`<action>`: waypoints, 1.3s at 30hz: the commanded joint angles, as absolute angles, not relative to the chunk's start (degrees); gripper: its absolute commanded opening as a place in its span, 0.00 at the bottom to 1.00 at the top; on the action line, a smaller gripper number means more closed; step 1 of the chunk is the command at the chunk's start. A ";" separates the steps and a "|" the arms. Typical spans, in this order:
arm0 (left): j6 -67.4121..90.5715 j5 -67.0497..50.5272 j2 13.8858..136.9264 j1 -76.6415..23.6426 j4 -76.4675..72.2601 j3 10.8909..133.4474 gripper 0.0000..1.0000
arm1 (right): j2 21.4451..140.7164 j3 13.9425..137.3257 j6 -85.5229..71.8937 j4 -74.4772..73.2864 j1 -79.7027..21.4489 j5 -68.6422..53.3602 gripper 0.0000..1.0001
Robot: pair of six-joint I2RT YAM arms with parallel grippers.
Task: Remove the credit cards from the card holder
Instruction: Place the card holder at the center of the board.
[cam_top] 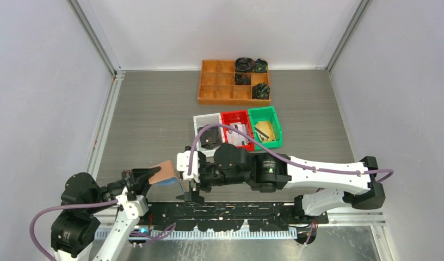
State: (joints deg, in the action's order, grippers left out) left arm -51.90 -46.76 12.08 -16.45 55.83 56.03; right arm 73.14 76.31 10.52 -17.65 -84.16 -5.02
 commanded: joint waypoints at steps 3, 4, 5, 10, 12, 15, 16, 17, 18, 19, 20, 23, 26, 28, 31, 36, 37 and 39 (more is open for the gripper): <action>-54.19 -49.57 11.14 -14.86 49.85 55.61 0.00 | 75.47 77.02 14.91 -11.29 -85.92 -4.63 0.87; -53.84 -49.53 11.20 -14.73 49.46 55.51 0.00 | 75.97 76.79 14.90 -10.64 -86.48 -4.60 0.86; -52.87 -49.24 11.20 -14.68 48.45 55.15 0.00 | 76.45 76.77 14.74 -10.18 -87.06 -4.64 0.85; -48.87 -48.22 11.09 -14.59 43.60 53.34 0.00 | 77.96 75.11 14.77 -7.56 -89.16 -2.61 0.83; -47.63 -48.14 11.03 -14.44 42.07 52.66 0.00 | 78.11 74.34 14.23 -5.94 -89.19 -2.71 0.83; -45.64 -48.07 10.94 -14.33 39.58 51.49 0.00 | 78.33 73.22 13.93 -2.87 -89.18 -1.87 0.83; -44.70 -48.08 10.92 -14.28 38.59 51.05 0.00 | 78.40 72.86 13.51 -1.63 -89.20 -1.53 0.83; -43.46 -47.89 10.90 -14.24 36.60 50.20 0.00 | 78.41 72.60 13.16 -0.72 -89.09 -0.84 0.83; -41.80 -47.56 10.90 -14.28 34.91 49.52 0.00 | 78.32 72.26 12.62 -0.40 -88.74 -0.31 0.84; -40.80 -47.35 10.98 -14.22 33.73 48.96 0.00 | 78.19 71.80 11.68 1.55 -88.05 -0.38 0.84; -40.54 -47.29 11.17 -14.18 33.22 48.43 0.00 | 77.83 71.37 9.39 2.57 -86.93 -0.92 0.84; -42.51 -45.52 12.38 -14.19 33.49 46.59 0.01 | 75.41 67.17 2.45 7.19 -82.39 -2.03 0.84; -45.13 -42.61 15.10 -14.15 35.66 44.88 0.02 | 71.59 62.86 -2.10 10.64 -78.56 -0.32 0.85; -47.91 -41.53 18.24 -14.16 38.86 44.25 0.05 | 69.18 60.67 -4.70 11.06 -75.99 2.30 0.85; -51.55 -38.51 23.42 -14.19 43.21 43.42 0.10 | 65.05 56.32 -9.62 12.93 -72.11 4.20 0.87; -61.20 -32.63 33.20 -14.16 49.17 43.31 0.12 | 58.23 51.16 -12.61 10.83 -68.71 12.73 0.90; -62.76 -31.56 35.33 -14.15 49.88 43.47 0.12 | 56.47 49.94 -13.67 10.51 -67.89 13.95 0.90; -64.99 -28.71 39.84 -14.15 49.94 43.68 0.13 | 53.94 48.56 -15.20 9.54 -66.58 17.28 0.91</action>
